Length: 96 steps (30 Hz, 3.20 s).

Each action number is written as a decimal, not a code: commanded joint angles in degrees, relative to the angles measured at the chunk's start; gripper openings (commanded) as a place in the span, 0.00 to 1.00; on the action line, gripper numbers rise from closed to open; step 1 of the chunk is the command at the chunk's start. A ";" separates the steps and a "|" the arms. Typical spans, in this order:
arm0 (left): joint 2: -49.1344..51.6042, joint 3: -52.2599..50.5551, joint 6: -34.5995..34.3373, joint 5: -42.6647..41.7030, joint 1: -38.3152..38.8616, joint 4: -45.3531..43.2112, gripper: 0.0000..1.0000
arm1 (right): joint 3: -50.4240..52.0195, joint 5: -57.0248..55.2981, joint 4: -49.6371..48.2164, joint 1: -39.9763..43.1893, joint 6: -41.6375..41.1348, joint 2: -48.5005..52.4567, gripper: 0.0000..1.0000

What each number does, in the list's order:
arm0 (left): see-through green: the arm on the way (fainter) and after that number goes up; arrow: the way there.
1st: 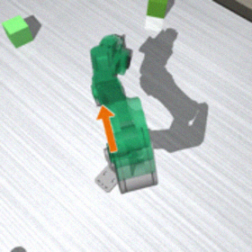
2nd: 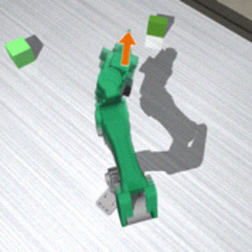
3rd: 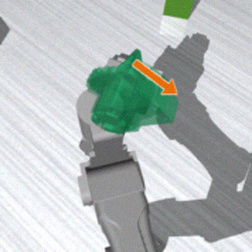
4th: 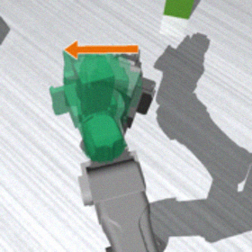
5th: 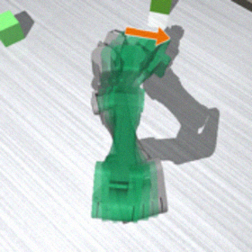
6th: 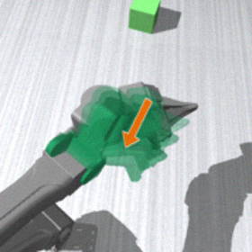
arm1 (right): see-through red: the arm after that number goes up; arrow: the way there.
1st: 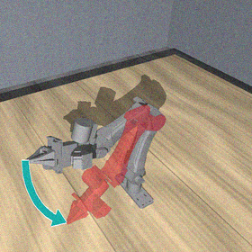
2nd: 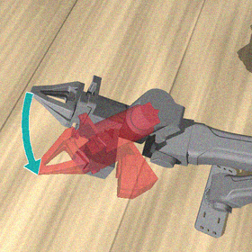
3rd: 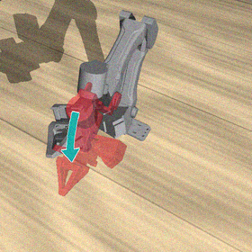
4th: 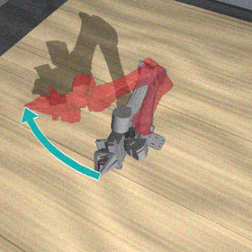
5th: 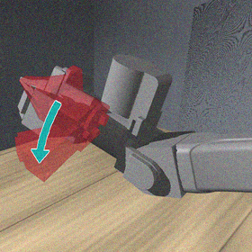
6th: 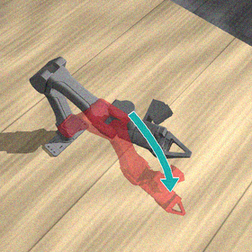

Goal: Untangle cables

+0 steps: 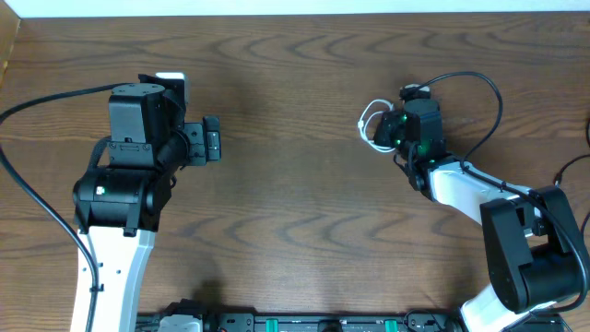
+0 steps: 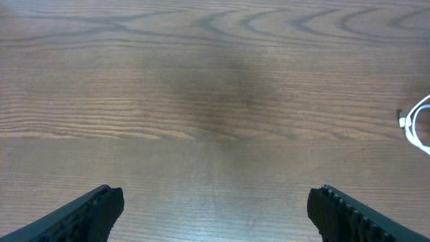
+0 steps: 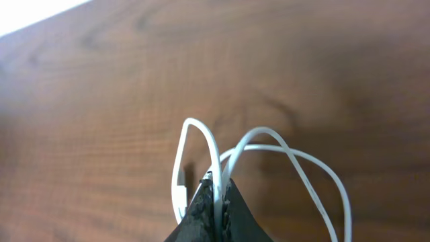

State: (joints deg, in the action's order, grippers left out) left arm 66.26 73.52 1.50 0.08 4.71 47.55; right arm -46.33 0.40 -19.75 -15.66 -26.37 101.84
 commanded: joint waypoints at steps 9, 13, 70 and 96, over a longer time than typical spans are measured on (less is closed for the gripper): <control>-0.02 0.52 0.35 -0.09 -0.04 -0.07 0.92 | -0.33 -24.48 -16.24 7.89 11.67 0.37 0.01; -0.02 0.52 0.35 -0.09 -0.04 -0.07 0.92 | -0.35 -23.93 -15.10 14.38 9.66 0.37 0.01; -0.02 0.52 0.35 -0.09 -0.04 -0.07 0.92 | -0.39 5.97 38.16 13.09 13.16 -25.00 0.99; -0.02 0.52 0.35 -0.09 -0.04 -0.07 0.93 | -0.39 5.97 40.00 13.09 13.16 -25.00 0.99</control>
State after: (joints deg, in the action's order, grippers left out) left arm 66.26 73.52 1.50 0.10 4.71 47.53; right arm -46.63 6.04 20.10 -2.17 -13.78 76.88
